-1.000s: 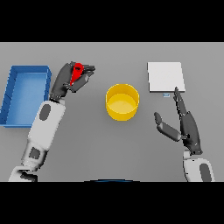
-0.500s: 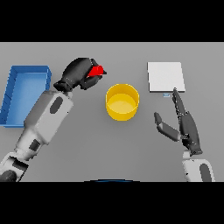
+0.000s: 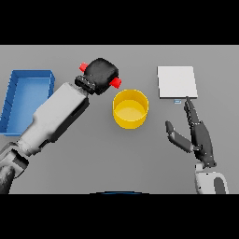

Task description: Pick up the red beaker and tilt it to pour out 1 green nut into yellow bowl. Pick up the yellow bowl and place it on the metallic measuring scale.

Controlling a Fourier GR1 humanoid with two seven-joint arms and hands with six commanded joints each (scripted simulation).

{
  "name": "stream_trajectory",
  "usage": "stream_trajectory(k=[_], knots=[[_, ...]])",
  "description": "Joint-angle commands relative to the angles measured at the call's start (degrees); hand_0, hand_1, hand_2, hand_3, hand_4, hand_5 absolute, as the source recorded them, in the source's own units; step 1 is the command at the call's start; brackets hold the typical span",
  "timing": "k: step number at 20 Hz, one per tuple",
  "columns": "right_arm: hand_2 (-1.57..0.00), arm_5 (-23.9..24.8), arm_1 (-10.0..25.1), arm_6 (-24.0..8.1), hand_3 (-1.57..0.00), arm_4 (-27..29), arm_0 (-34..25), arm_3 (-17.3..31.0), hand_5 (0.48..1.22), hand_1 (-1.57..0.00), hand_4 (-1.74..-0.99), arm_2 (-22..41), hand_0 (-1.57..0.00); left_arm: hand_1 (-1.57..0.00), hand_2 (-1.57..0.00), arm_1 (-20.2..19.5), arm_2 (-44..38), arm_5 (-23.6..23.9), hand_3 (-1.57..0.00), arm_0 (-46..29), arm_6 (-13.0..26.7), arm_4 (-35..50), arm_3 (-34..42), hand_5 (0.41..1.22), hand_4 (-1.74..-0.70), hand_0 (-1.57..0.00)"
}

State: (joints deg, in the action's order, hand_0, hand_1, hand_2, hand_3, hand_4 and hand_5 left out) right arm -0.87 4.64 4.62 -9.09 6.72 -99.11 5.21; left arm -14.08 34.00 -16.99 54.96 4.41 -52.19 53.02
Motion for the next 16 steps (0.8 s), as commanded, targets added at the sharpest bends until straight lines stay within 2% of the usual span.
stream_trajectory(k=[1, 3, 7, 8, 12, 14, 16], knots=[[0.0, 0.06, -0.51, -0.76, 0.0, 0.25, -0.45, 0.39, 0.659, 0.0, -1.197, 0.07, 0.0, -1.57, -1.57, 0.12, 1.06, -0.5, -1.35, 1.56, -0.81, -1.27, -1.7, 1.215, -1.72, -1.57], [0.0, -0.09, -0.81, -0.14, 0.0, 0.91, -0.34, 0.86, 0.639, 0.0, -1.206, -0.2, 0.0, -1.57, -1.57, 0.34, 3.52, -2.59, -1.29, 3.06, -2.29, -3.31, -2.12, 1.217, -1.72, -1.57], [0.0, 1.35, -0.89, 0.61, 0.0, -0.84, -0.41, 0.93, 0.61, 0.0, -1.221, -0.07, 0.0, -1.57, -1.57, 0.62, 8.05, -3.94, -1.46, 7.05, -7.63, -7.25, -4.64, 1.219, -1.73, -1.57], [0.0, 1.34, -0.55, 1.45, 0.0, -0.65, -0.05, 1.04, 0.6, 0.0, -1.214, -0.46, 0.0, -1.57, -1.57, 0.85, 9.56, -3.74, -1.48, 7.38, -8.33, -8.59, -5.24, 1.22, -1.73, -1.57], [0.0, 2.13, -1.46, 2.04, 0.0, -1.56, 0.17, 1.14, 0.575, 0.0, -1.185, 0.18, 0.0, -1.57, -1.57, 1.11, 14.58, -3.64, -1.53, 10.86, -10.68, -13.57, -7.14, 1.22, -1.73, -1.57], [0.0, 2.06, -0.92, 1.44, 0.0, -1.51, -0.98, 1.09, 0.569, 0.0, -1.16, -0.14, 0.0, -1.57, -1.57, 1.11, 17.29, -2.74, -1.55, 12.44, -11.74, -16.36, -8.47, 1.221, -1.74, -1.57], [0.0, 1.79, -0.77, 2.15, 0.0, -0.83, -0.6, 1.1, 0.566, 0.0, -1.148, -0.51, 0.0, -1.57, -1.57, 1.44, 19.48, -2.99, -1.56, 13.7, -13.12, -18.25, -9.4, 1.221, -1.74, -1.57]])
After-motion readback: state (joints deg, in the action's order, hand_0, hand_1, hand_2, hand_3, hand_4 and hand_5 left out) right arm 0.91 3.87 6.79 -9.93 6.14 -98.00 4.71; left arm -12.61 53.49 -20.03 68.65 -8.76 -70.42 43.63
